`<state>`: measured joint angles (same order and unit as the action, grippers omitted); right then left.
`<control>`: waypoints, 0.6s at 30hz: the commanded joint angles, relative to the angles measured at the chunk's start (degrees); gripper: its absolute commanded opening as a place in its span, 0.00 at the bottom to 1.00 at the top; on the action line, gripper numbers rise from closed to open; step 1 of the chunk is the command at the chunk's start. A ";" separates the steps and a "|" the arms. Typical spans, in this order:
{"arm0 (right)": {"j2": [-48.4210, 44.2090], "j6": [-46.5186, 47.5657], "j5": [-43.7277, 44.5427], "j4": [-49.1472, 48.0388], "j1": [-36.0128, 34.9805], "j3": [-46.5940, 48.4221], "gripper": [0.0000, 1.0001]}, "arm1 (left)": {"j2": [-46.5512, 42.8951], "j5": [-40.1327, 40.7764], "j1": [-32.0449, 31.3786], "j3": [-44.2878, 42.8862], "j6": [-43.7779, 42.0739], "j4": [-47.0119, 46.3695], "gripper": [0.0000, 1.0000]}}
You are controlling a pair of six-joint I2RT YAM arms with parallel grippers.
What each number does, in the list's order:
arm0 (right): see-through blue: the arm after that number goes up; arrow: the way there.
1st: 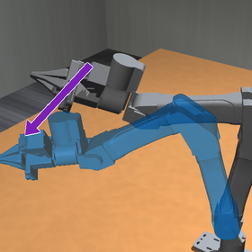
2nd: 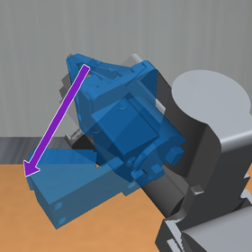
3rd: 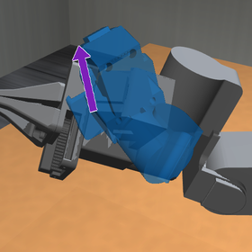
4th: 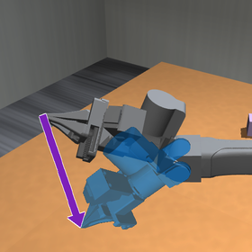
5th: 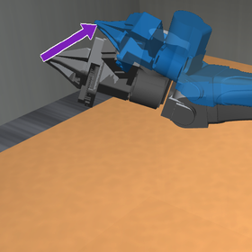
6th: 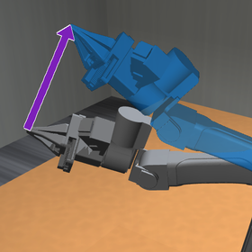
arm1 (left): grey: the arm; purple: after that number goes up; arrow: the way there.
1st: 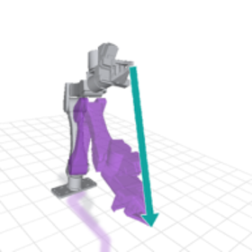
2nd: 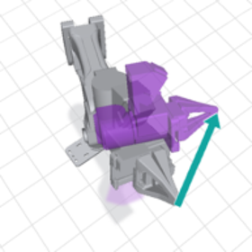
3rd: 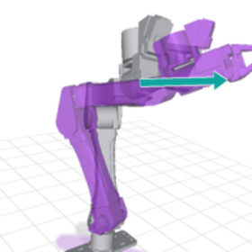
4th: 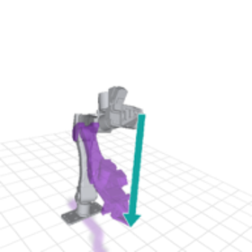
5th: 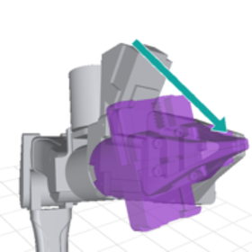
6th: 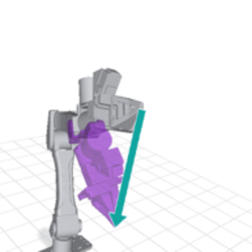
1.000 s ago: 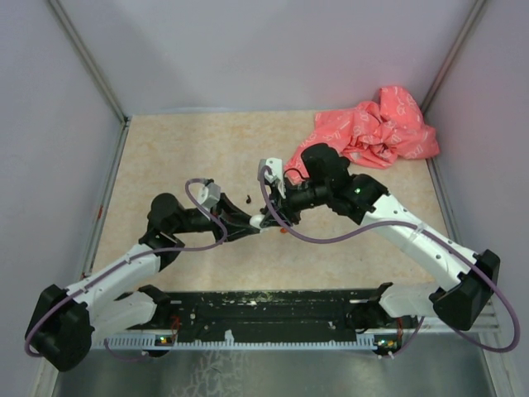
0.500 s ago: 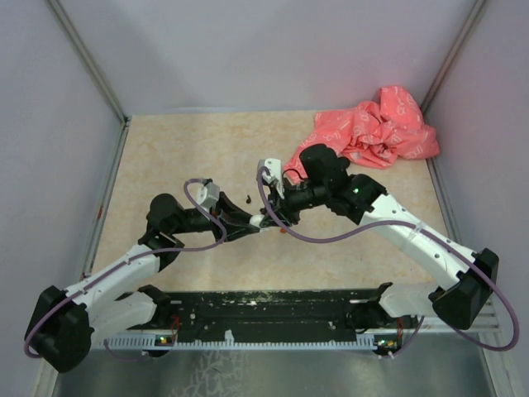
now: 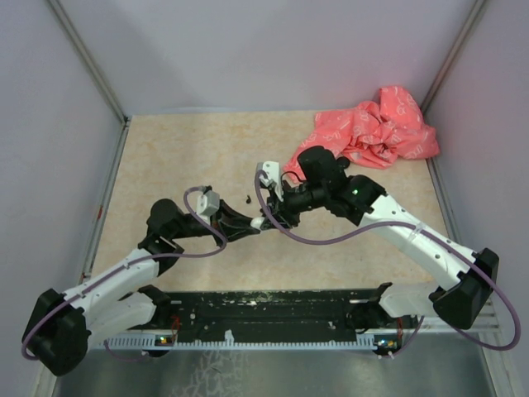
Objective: Insert the wireless bluetooth earbuds into the charging case
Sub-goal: Pick up the charging case at the center of the board, then open the charging case.
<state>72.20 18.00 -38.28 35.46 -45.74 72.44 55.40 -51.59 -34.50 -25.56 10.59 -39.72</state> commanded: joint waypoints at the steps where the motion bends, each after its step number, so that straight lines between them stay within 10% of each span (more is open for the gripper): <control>1: -1.53 0.41 4.46 -1.28 -0.12 2.97 0.22 | -2.01 0.22 -2.13 1.70 -5.88 -0.97 0.01; 18: -1.07 -2.80 7.76 -2.55 2.21 2.87 0.24 | -4.68 5.57 -6.41 2.75 -15.72 7.75 0.01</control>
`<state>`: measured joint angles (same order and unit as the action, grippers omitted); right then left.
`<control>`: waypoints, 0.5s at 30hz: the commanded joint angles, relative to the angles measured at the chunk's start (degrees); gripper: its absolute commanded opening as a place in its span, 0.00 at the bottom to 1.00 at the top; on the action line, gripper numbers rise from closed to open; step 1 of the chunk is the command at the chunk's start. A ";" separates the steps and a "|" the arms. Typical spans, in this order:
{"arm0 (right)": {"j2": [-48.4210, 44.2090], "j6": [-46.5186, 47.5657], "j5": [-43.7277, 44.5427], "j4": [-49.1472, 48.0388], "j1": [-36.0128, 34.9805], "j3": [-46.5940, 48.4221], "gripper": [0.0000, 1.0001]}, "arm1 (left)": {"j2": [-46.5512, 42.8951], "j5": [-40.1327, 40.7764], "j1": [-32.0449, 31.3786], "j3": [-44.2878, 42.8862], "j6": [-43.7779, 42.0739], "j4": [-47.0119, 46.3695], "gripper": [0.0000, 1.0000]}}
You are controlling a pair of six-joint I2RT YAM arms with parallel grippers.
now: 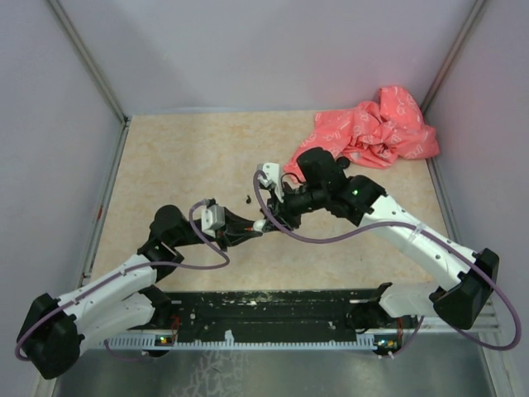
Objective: Insert the wireless bluetooth earbuds into the charging case
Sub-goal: Open the charging case.
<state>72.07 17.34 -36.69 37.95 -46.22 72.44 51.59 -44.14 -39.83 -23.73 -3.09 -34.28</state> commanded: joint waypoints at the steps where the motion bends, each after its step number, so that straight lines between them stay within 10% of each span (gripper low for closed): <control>1: -0.83 -2.61 5.98 -5.08 3.11 2.97 0.24 | -0.96 -1.83 -1.16 0.90 -2.06 2.37 0.01; 15: -0.52 -5.44 5.85 -6.40 6.20 2.67 0.33 | -1.35 -0.04 -1.56 1.06 -2.87 3.86 0.01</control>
<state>72.07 13.04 -35.07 36.01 -41.82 72.47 50.92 -42.33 -40.82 -23.07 -5.41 -31.31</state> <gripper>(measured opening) 0.328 0.244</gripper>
